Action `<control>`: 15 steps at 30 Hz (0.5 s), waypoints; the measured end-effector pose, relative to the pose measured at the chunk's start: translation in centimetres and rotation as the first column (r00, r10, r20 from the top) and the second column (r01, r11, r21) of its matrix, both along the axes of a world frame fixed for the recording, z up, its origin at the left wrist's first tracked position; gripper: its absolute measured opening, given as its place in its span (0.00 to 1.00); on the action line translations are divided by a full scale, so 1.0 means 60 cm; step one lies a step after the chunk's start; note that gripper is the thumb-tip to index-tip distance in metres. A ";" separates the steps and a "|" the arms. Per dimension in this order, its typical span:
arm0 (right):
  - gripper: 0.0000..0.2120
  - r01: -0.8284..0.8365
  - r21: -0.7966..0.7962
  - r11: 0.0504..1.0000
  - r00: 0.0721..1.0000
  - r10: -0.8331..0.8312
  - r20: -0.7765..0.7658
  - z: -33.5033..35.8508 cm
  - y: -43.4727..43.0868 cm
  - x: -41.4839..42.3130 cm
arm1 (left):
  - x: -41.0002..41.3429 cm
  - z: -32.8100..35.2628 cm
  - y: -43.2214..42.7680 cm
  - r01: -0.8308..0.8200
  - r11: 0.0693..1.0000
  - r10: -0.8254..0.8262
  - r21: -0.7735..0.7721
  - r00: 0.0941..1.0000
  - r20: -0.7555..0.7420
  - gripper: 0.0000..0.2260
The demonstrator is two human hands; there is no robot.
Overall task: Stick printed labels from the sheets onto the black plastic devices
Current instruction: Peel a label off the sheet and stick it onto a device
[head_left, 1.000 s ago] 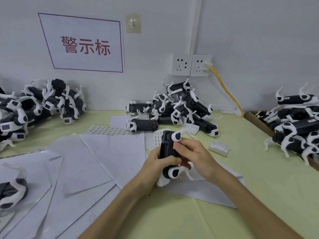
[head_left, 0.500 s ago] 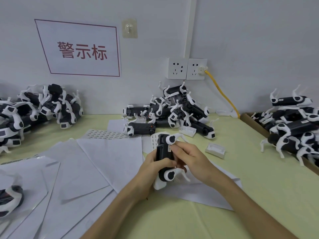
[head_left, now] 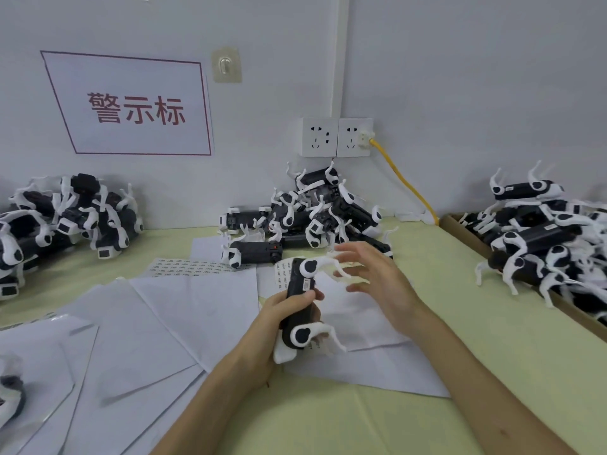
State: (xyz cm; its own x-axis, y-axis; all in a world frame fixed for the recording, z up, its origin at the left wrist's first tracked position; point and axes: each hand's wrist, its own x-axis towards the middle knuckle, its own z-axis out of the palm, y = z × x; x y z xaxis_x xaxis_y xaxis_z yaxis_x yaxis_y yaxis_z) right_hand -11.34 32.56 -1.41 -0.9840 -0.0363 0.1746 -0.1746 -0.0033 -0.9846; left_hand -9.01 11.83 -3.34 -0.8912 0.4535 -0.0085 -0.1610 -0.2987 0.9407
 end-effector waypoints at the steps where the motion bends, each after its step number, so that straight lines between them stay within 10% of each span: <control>1: 0.20 -0.092 0.006 0.996 0.996 0.092 -0.004 0.007 -0.001 0.002 | 0.000 0.000 0.000 0.036 0.999 -0.036 -0.009 0.999 -0.011 0.20; 5: 0.22 -0.310 0.345 0.886 0.951 0.281 0.130 0.023 -0.021 0.013 | 0.005 -0.001 0.007 0.107 0.982 -0.111 -0.153 0.994 -0.016 0.20; 10: 0.19 -0.358 0.377 0.854 0.928 0.371 0.041 0.014 -0.004 0.021 | 0.000 -0.002 0.006 0.125 0.946 -0.140 -0.297 0.990 -0.028 0.24; 15: 0.24 -0.335 0.277 0.901 0.942 0.328 0.072 0.011 -0.001 0.010 | -0.006 -0.016 0.025 0.069 0.998 -0.068 -0.002 0.991 0.120 0.24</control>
